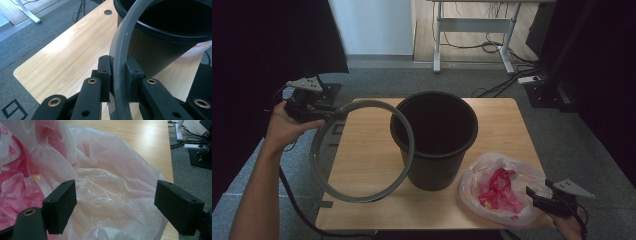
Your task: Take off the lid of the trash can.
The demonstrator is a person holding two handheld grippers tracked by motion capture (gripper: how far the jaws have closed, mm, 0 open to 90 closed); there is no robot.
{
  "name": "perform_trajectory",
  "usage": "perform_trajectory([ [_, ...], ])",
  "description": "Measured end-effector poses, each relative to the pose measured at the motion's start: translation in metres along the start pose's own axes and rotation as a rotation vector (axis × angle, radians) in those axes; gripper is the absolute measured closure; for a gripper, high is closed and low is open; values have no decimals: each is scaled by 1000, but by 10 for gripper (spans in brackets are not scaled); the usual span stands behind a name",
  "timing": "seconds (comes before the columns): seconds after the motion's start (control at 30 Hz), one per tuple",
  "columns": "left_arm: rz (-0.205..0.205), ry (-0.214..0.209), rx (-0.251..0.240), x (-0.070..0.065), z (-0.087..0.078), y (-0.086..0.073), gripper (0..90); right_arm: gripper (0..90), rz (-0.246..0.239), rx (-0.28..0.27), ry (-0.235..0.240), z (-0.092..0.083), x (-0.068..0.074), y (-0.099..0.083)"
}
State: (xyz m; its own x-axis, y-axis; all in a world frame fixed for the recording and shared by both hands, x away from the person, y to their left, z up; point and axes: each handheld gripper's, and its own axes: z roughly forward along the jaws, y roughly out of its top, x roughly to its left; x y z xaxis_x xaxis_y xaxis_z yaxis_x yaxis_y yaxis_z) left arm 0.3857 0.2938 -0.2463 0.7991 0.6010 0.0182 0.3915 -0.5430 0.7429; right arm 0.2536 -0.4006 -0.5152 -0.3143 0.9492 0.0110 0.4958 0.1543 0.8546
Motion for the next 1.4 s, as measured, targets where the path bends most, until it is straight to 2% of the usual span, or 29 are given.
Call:
perform_trajectory([
  [0.23,-2,9,12,1,-3,-8,769,176,-4,1,1,1,1,0],
  [0.33,-4,19,-6,2,-5,-13,769,176,-5,1,1,1,1,0],
  [1.0,-14,5,21,4,3,-39,771,176,-5,3,0,1,1,0],
  [1.4,-26,12,25,5,-3,-51,771,176,-7,5,1,2,2,0],
])
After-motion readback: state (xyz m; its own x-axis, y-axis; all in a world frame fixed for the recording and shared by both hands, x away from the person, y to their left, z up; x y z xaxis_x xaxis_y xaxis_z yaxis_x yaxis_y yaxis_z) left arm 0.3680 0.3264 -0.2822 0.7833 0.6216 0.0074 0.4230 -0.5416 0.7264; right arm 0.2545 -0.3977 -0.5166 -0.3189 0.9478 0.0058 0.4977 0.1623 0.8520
